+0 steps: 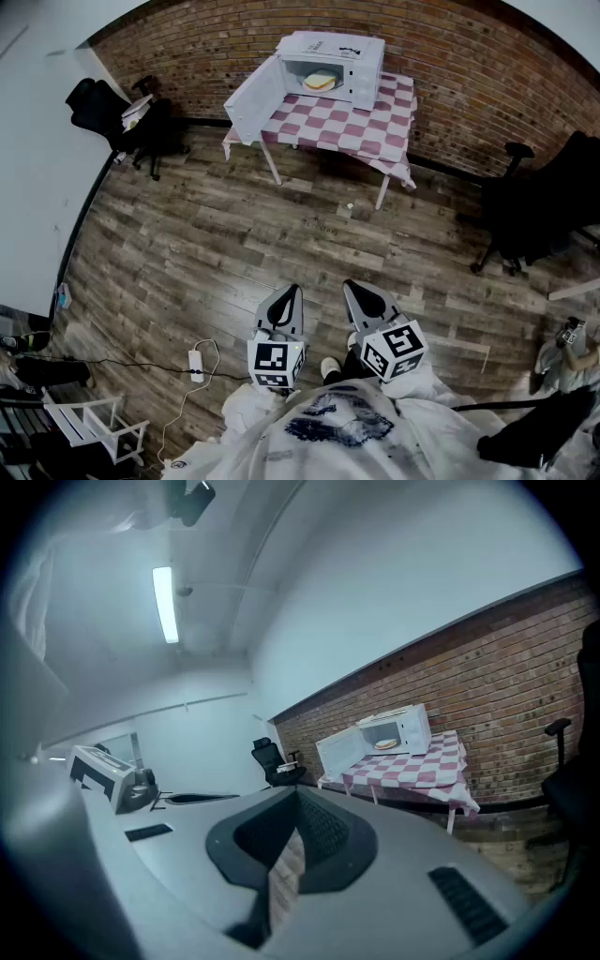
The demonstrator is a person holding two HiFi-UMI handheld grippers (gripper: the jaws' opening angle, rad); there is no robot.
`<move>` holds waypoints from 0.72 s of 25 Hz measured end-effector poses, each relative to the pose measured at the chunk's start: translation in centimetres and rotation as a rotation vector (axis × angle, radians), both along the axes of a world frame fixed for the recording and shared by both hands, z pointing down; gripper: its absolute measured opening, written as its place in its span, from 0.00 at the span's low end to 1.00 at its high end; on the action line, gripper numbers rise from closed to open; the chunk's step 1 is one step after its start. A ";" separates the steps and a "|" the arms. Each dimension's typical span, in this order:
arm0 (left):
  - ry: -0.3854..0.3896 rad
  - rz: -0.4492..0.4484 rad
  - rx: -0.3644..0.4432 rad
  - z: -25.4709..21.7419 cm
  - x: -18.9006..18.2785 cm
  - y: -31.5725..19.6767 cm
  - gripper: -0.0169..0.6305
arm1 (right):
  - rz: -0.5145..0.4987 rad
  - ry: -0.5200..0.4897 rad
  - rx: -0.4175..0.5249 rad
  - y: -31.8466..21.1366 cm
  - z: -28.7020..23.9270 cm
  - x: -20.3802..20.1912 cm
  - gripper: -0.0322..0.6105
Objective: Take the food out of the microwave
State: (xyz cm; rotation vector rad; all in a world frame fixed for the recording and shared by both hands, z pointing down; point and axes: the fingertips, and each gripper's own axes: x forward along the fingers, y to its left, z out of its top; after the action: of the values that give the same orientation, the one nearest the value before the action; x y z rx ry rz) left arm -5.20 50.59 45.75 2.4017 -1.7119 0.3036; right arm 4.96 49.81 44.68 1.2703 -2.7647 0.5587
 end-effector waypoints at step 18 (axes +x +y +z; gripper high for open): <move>-0.015 0.013 0.025 -1.9 6.6 -5.0 0.04 | 0.017 -0.037 0.020 -4.8 -2.0 6.5 0.07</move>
State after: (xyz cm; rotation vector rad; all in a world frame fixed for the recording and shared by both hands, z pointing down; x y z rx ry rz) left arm 1.40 45.58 43.88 2.4353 -1.7171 0.3050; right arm 11.43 45.06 42.73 1.3012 -2.7987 0.5633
